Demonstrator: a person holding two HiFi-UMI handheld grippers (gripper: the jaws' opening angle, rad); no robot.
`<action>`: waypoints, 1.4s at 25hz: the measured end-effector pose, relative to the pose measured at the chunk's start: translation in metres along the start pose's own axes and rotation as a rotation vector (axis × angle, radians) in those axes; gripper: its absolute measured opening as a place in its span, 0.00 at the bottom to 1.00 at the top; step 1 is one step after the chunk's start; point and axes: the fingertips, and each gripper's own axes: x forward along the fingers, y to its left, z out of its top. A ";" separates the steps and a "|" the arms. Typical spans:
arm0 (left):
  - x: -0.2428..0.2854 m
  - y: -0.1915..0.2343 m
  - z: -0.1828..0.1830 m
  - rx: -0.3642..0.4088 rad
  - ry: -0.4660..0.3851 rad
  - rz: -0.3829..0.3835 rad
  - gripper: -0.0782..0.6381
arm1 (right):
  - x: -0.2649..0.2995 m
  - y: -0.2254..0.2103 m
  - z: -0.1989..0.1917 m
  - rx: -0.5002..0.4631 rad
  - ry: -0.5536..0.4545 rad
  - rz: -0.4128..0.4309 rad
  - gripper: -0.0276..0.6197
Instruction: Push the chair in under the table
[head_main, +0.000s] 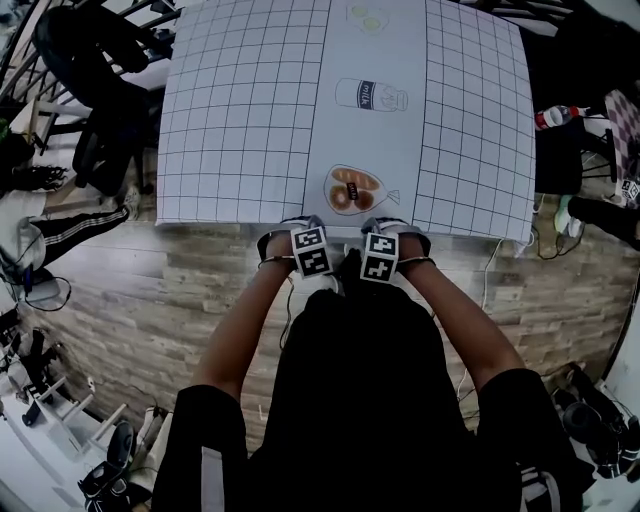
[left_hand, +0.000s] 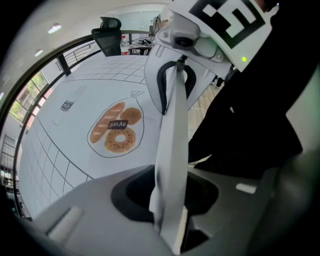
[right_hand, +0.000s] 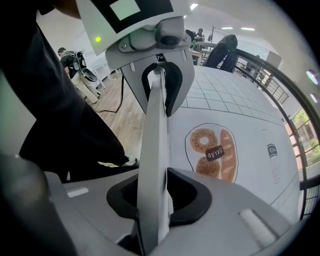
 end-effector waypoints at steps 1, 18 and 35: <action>0.000 0.000 0.000 0.005 0.001 0.004 0.27 | 0.000 0.001 0.000 -0.009 -0.001 -0.017 0.17; -0.054 -0.002 0.015 -0.146 -0.281 0.119 0.29 | -0.055 0.003 0.013 0.126 -0.086 -0.215 0.27; -0.214 -0.061 0.010 -0.566 -0.895 0.348 0.29 | -0.194 0.055 0.073 0.502 -0.491 -0.506 0.25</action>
